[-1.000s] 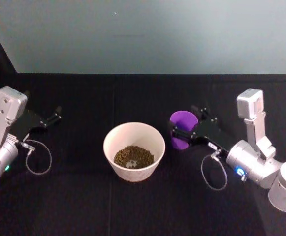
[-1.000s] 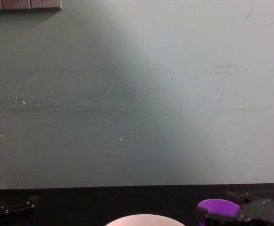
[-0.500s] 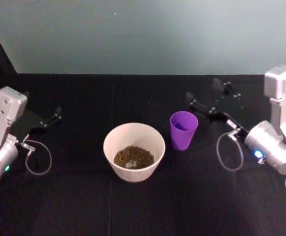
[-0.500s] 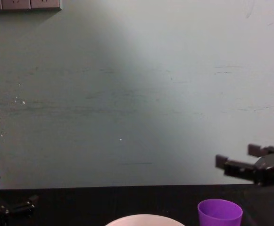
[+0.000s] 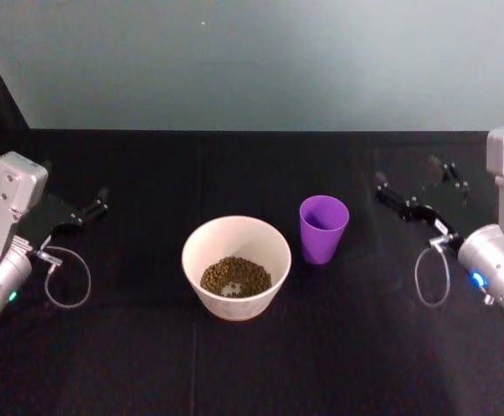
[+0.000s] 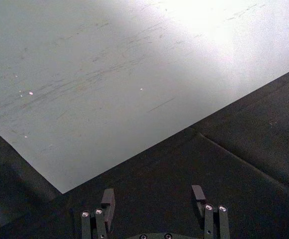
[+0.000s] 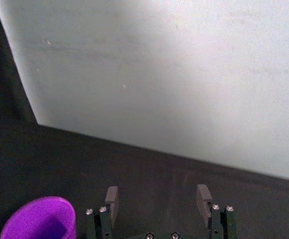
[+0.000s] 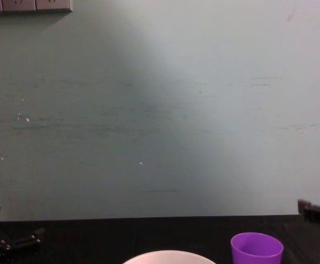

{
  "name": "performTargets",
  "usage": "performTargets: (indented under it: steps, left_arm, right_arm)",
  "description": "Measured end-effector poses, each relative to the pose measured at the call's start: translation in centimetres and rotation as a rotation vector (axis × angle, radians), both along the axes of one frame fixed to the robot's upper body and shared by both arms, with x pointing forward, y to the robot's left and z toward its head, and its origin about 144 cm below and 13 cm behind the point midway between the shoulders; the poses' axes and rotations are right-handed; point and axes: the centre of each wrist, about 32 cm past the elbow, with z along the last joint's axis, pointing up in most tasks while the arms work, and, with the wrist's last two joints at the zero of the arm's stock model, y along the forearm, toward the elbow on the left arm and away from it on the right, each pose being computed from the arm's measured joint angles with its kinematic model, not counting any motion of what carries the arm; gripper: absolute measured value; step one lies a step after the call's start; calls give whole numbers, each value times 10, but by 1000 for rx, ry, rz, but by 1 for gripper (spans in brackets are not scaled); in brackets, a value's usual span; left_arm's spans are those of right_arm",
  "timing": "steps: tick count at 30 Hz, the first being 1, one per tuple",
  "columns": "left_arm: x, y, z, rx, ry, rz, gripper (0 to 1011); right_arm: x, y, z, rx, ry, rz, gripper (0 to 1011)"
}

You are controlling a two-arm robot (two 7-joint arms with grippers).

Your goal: Pick up the cup and pour the mung beans from the cup into the bowl.

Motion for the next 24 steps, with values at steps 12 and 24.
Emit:
performTargets:
  steps: [12, 24]
  left_arm:
    - [0, 0, 0, 0, 0, 0, 1000]
    - [0, 0, 0, 0, 0, 0, 1000]
  right_arm:
    - [-6, -6, -24, 17, 70, -42, 1003]
    - [-7, -6, -24, 23, 69, -45, 1003]
